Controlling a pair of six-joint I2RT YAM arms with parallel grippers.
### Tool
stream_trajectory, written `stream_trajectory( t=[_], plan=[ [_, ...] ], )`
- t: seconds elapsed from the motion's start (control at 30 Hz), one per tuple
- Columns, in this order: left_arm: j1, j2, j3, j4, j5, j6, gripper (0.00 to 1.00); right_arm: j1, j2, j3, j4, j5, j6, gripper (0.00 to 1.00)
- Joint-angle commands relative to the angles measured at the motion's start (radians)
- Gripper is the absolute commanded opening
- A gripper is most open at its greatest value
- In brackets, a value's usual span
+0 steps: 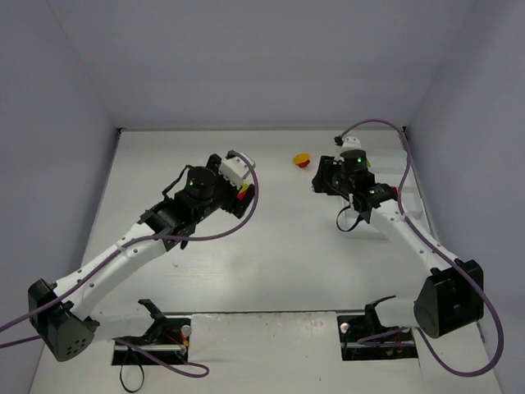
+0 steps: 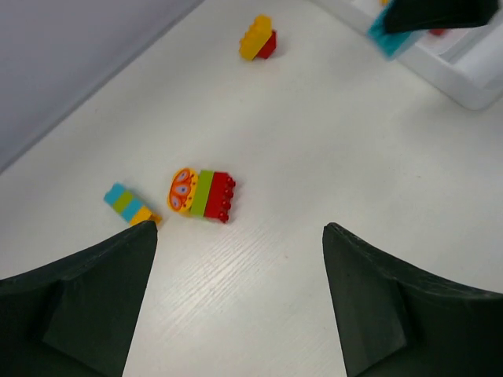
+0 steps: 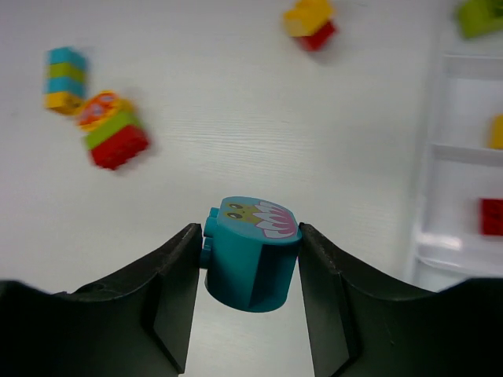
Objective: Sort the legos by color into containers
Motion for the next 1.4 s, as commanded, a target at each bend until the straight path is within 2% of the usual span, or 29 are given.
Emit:
stream_trajectory(
  t=[0.0,0.13,0.2,0.33,0.5,0.53,0.6,0.8,1.13,1.23,1.27,1.37],
  plan=[
    [0.044,0.037,0.115,-0.092,-0.169,-0.149,0.80,-0.028,-0.018,0.011,-0.074,0.287,-0.064,0.00],
    [0.202,0.120,0.236,-0.309,-0.142,-0.327,0.80,-0.057,0.027,0.012,-0.160,0.465,-0.061,0.00],
    [0.299,0.176,0.294,-0.404,-0.135,-0.421,0.80,-0.080,0.039,0.008,-0.180,0.492,-0.049,0.00],
    [0.385,0.247,0.318,-0.448,-0.128,-0.486,0.80,-0.128,0.068,-0.026,-0.224,0.575,-0.026,0.00],
    [0.466,0.264,0.287,-0.429,0.007,-0.497,0.80,-0.191,0.099,-0.029,-0.273,0.626,0.021,0.00],
    [0.471,0.262,0.285,-0.429,-0.005,-0.497,0.80,-0.197,0.100,-0.029,-0.275,0.625,0.024,0.02],
    [0.481,0.256,0.278,-0.434,-0.002,-0.497,0.80,-0.224,0.108,-0.026,-0.285,0.599,0.028,0.12],
    [0.481,0.224,0.247,-0.419,-0.054,-0.475,0.80,-0.240,0.139,-0.024,-0.313,0.477,0.059,0.29],
    [0.481,0.230,0.235,-0.411,-0.059,-0.463,0.80,-0.238,0.143,-0.047,-0.316,0.428,0.096,0.34],
    [0.480,0.238,0.230,-0.405,-0.045,-0.458,0.80,-0.238,0.145,-0.049,-0.316,0.424,0.099,0.38],
    [0.478,0.241,0.229,-0.400,-0.039,-0.455,0.80,-0.238,0.139,-0.050,-0.316,0.422,0.099,0.44],
    [0.466,0.252,0.229,-0.399,-0.031,-0.438,0.80,-0.238,0.128,-0.058,-0.310,0.411,0.106,0.51]
  ],
)
